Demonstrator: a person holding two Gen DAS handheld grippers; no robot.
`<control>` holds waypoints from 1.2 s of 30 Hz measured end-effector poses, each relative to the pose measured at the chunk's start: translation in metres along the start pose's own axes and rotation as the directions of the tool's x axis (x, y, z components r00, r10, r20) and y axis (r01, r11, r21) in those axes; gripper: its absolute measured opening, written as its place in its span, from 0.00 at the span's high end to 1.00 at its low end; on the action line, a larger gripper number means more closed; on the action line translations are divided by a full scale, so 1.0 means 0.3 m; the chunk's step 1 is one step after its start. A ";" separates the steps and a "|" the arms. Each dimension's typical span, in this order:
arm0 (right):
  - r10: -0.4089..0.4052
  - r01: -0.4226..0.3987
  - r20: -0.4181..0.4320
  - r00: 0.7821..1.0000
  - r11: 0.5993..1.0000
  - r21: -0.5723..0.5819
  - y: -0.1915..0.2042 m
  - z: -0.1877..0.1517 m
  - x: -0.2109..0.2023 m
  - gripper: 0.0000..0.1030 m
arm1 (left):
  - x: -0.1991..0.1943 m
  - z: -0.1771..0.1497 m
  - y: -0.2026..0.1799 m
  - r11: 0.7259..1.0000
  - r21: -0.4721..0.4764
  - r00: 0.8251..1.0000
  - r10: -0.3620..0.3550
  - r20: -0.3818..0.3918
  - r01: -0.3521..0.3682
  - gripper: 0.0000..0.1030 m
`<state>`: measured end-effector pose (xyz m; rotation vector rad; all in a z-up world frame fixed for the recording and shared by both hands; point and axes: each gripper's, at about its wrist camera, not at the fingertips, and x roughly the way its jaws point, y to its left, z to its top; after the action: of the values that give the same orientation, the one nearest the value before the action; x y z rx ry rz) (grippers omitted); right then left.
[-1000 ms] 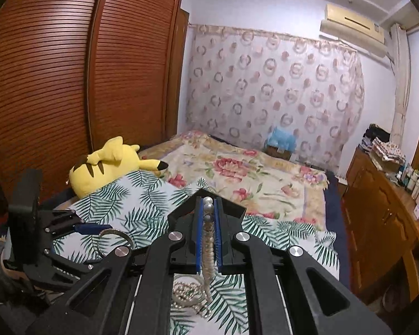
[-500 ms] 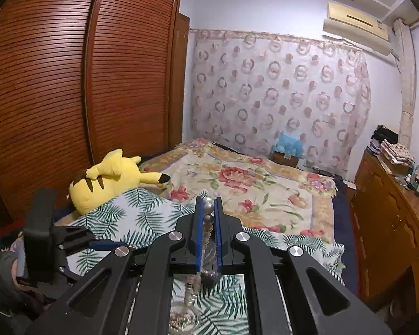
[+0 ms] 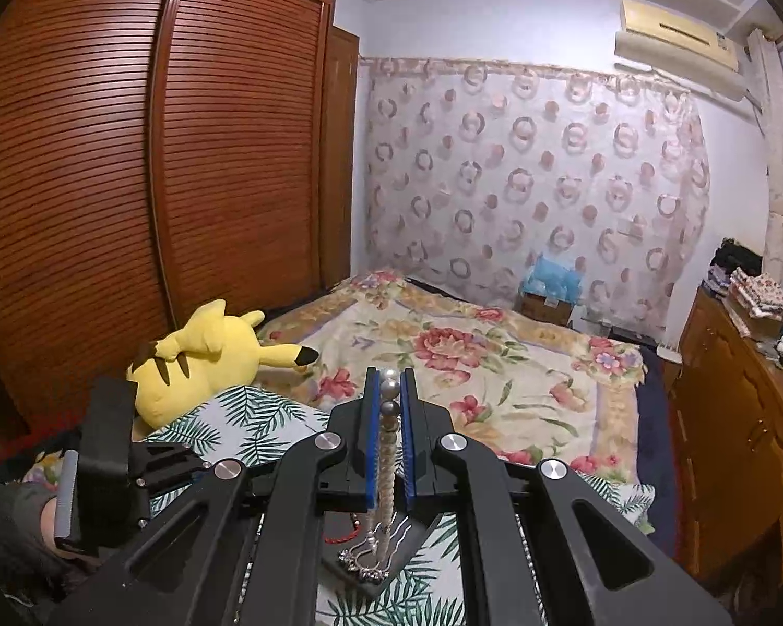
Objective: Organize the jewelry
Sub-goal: 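Carry the pearls with the right tool while the left carries the bangle to the box, then open the left tool over the box while the right tool releases the pearls there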
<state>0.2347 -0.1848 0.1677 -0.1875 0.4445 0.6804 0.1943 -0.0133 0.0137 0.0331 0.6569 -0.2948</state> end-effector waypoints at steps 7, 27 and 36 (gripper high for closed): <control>0.040 -0.036 -0.094 0.995 0.998 0.051 -0.035 -0.090 0.155 0.92 | 0.089 0.016 0.021 1.000 0.006 0.999 0.005 -0.040 -0.004 0.43; 0.078 -0.033 -0.247 0.966 0.982 0.184 -0.087 -0.375 0.305 0.91 | 0.242 0.036 0.039 0.999 0.032 0.993 0.003 -0.116 0.000 0.43; 0.052 0.019 -0.297 0.954 0.973 0.229 -0.117 -0.510 0.259 0.91 | 0.295 0.042 0.020 0.998 0.055 0.990 0.008 -0.138 0.000 0.43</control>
<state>0.2597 -0.2150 -0.0030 -0.0671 0.8149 0.6127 0.2700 -0.0319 -0.0304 0.1083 0.7865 -0.3084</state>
